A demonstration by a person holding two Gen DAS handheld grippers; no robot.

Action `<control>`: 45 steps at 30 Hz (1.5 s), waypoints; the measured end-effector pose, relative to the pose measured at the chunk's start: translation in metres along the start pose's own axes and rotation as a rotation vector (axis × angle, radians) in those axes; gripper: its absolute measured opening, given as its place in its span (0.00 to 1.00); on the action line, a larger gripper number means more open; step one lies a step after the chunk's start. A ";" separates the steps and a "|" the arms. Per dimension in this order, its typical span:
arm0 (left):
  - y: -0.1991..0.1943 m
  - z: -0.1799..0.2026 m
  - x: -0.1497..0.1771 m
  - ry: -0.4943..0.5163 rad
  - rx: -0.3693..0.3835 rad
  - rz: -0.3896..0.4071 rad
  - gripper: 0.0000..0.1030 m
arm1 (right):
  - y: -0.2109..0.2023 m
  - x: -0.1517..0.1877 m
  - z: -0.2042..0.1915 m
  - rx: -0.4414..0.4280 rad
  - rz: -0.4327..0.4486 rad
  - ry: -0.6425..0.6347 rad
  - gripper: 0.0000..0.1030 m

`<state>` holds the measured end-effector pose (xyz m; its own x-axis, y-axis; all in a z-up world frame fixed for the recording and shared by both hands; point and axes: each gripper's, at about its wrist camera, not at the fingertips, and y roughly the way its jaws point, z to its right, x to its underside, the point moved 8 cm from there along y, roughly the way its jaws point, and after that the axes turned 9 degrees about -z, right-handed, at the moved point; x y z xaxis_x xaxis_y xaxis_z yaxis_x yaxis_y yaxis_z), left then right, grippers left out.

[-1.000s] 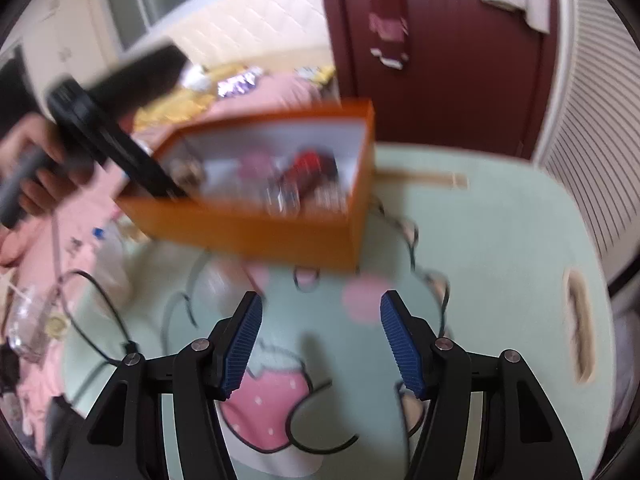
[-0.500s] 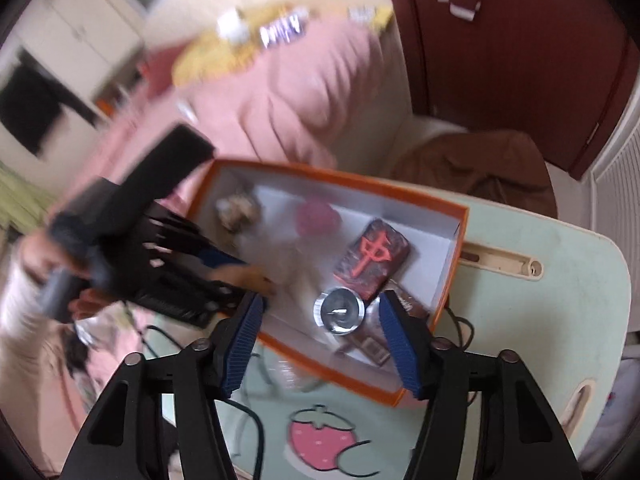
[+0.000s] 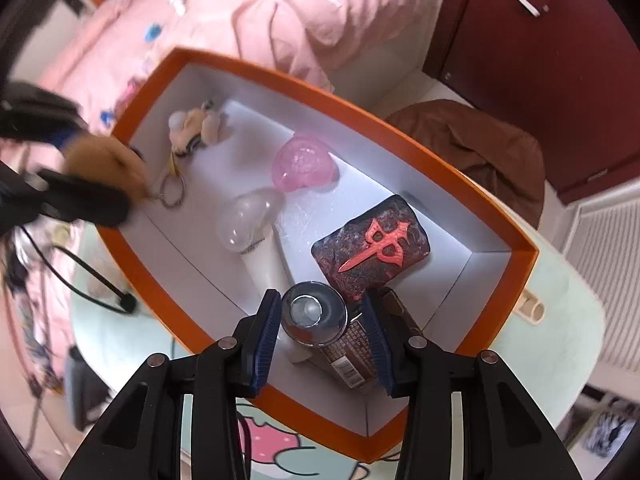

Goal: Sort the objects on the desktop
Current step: 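Lift the plush onto the table with the left tool while the right tool moves the silver lid out, then reach into the box and grasp the dark red block with the right tool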

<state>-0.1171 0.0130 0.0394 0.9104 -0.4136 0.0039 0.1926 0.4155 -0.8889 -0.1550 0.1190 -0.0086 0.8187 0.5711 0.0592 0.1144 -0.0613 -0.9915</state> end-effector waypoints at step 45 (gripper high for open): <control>0.074 0.037 0.089 -0.041 -0.240 0.483 0.58 | 0.015 0.118 -0.041 -0.047 0.444 0.173 0.62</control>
<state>-0.0085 0.0370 -0.0088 0.8890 -0.1872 -0.4179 -0.3364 0.3521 -0.8734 -0.0337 0.1517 -0.0119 0.8756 0.3364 -0.3467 -0.2456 -0.3081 -0.9191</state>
